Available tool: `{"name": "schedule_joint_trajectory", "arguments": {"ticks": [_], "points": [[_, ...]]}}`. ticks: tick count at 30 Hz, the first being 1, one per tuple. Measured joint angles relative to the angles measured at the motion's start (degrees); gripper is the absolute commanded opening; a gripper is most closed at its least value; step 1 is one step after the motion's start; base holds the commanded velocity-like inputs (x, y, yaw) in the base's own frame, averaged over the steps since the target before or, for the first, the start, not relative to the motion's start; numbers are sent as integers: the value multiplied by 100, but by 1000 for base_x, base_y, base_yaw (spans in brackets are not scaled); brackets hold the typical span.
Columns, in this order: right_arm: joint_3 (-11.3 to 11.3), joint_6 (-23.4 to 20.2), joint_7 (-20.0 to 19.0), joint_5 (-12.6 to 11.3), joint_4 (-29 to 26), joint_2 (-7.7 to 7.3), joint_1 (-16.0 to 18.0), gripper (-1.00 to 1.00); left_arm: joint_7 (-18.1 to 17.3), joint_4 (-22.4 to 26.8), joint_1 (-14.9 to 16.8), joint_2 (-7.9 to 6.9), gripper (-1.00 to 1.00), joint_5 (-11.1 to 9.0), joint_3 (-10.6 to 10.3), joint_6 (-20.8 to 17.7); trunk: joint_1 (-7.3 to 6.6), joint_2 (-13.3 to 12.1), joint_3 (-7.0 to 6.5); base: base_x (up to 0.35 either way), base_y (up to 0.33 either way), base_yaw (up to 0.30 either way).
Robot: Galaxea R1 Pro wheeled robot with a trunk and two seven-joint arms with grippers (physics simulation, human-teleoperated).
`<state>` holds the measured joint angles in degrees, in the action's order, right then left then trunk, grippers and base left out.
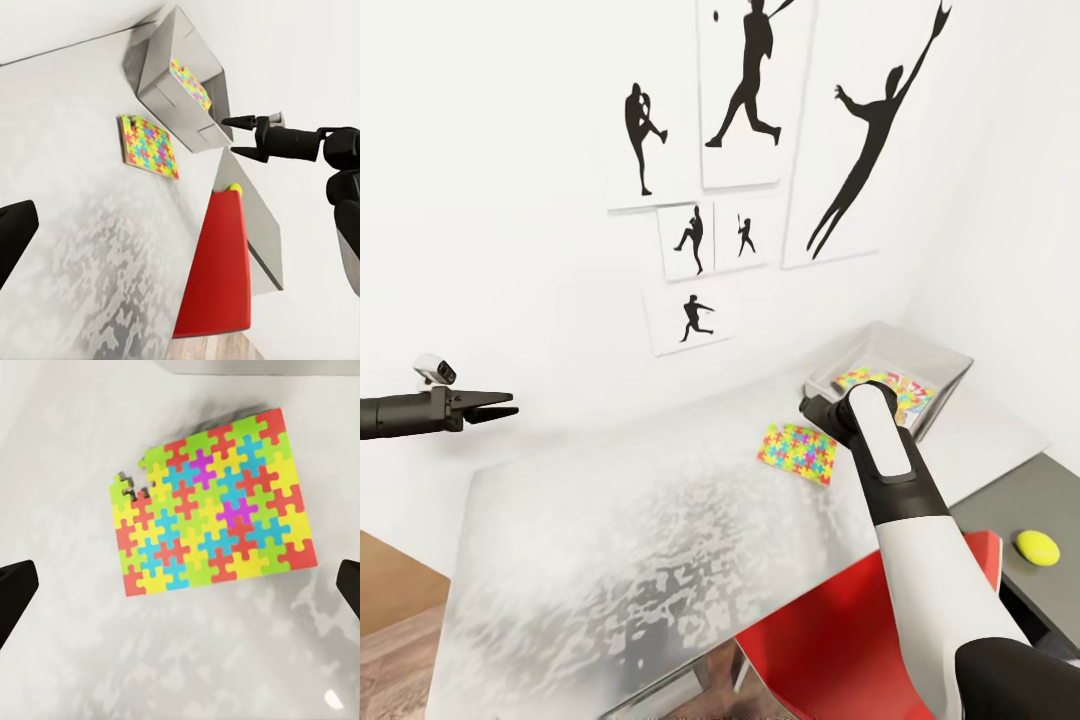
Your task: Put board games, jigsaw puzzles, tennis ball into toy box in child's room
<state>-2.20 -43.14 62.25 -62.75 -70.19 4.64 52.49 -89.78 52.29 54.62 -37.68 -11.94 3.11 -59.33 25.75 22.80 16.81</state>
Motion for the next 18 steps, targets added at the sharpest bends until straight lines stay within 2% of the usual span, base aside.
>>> {"name": "schedule_joint_trajectory", "arguments": {"ticks": [8,15,18], "points": [[-14,337,-1,-5,4,-20,-2,100,0,103,0,0,100,0,-14,0,0,0,75,0,0,0],[-16,409,-3,-1,10,-24,0,100,0,151,0,5,100,0,-21,0,0,0,141,0,0,0],[-11,409,-3,99,11,-24,3,100,0,156,0,2,100,0,-18,0,0,0,170,0,0,0]]}}
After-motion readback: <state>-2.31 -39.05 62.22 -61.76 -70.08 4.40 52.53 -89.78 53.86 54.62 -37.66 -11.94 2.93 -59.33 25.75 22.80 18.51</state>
